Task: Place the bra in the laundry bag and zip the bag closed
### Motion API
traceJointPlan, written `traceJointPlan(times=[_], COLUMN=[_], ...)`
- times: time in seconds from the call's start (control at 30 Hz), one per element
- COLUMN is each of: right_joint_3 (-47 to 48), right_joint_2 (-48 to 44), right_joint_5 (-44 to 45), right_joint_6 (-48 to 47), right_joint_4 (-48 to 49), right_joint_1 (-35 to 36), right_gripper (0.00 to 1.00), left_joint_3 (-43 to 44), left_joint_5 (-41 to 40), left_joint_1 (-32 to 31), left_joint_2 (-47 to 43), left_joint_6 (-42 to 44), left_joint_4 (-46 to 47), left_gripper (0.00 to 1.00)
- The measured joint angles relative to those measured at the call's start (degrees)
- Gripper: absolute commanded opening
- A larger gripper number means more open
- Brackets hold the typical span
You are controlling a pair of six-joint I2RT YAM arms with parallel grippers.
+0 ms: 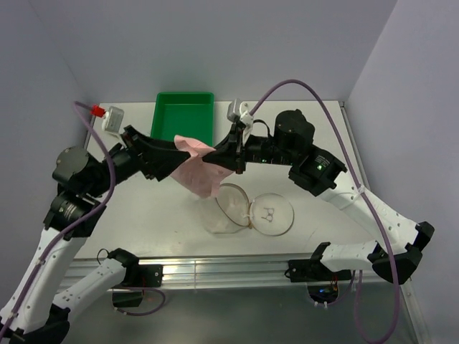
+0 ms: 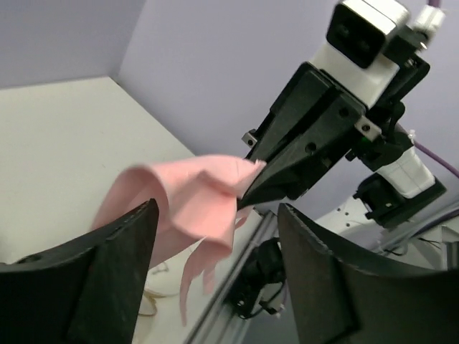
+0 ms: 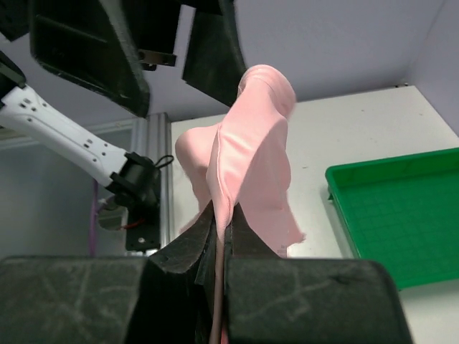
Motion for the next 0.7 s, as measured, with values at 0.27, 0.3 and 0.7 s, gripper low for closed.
traceJointPlan(times=[0.27,0.3,0.7], right_joint_3=[1.44,1.73,4.26], right_joint_2=[-1.95,-2.27,-3.67], right_joint_5=[-8.96,-9.86,-17.59], right_joint_6=[8.63,9.64,19.06], right_joint_4=[0.02,-0.13,0.92], right_joint_1=[-3.58,-3.63,-4.59], right_gripper=[0.00,0.00,0.00], left_joint_3=[-3.58,-4.55,-9.73], left_joint_5=[-7.17,-7.26,-0.09], left_joint_1=[0.00,0.00,0.00], left_joint_2=[-14.08,-15.54,-13.90], left_joint_6=[9.81,10.64,17.46], left_joint_4=[-5.55,-5.90,-9.79], left_gripper=[0.91,0.91,0.96])
